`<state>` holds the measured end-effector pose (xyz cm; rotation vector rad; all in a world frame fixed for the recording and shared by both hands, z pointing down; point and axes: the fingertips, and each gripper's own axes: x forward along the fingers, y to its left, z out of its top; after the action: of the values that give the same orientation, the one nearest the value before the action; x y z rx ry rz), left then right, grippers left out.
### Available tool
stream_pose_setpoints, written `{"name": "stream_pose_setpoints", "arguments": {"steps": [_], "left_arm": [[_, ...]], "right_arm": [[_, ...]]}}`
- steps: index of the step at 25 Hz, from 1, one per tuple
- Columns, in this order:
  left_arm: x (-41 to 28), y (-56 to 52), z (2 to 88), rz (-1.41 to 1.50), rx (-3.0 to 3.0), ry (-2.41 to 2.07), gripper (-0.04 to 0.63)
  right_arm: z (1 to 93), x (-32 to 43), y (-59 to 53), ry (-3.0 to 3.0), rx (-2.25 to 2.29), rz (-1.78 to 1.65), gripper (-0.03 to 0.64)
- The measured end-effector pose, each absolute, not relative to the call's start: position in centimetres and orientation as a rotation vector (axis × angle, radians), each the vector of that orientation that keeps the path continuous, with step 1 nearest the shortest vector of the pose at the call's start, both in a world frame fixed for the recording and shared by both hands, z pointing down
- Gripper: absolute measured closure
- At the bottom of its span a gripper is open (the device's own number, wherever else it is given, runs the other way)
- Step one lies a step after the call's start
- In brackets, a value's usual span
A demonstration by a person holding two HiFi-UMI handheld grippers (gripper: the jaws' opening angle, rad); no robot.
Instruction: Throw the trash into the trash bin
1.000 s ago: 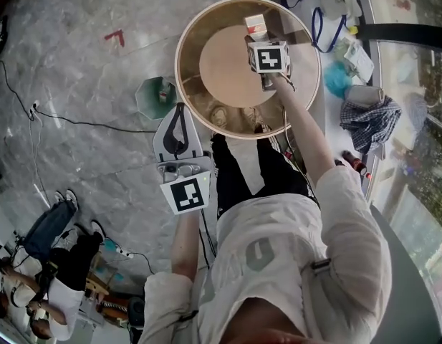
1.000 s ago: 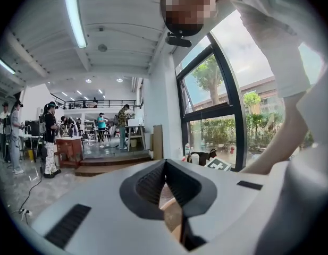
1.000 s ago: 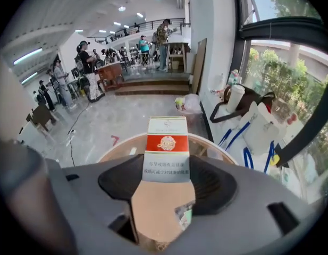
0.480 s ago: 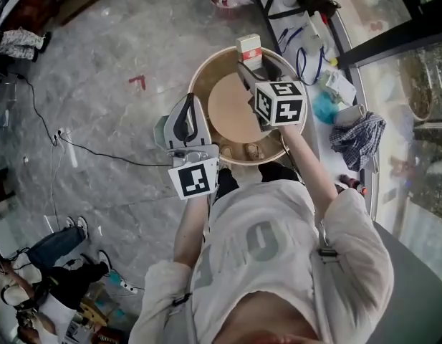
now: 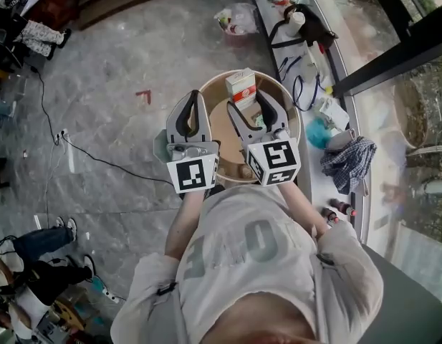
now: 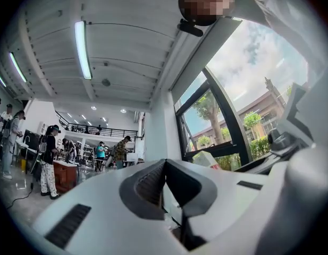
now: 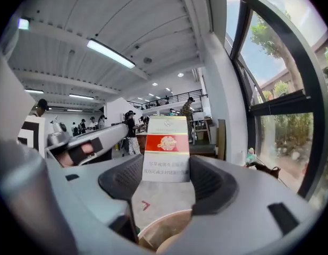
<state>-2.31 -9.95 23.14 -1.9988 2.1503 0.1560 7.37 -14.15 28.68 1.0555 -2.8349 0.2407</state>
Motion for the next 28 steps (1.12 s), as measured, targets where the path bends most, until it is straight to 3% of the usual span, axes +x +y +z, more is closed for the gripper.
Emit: {"name": "stream_pose_setpoints", "arguments": {"steps": [19, 28], "left_arm": [[-6.7, -5.4, 22.7, 0.130, -1.812, 2.280, 0.584], [-16.1, 4.2, 26.9, 0.097, -1.480, 2.618, 0.584]], "right_arm": [[27.5, 2.5, -10.3, -2.938, 0.810, 0.160, 0.337], [33.7, -8.8, -3.9, -2.862, 0.282, 0.219, 0.337]]}}
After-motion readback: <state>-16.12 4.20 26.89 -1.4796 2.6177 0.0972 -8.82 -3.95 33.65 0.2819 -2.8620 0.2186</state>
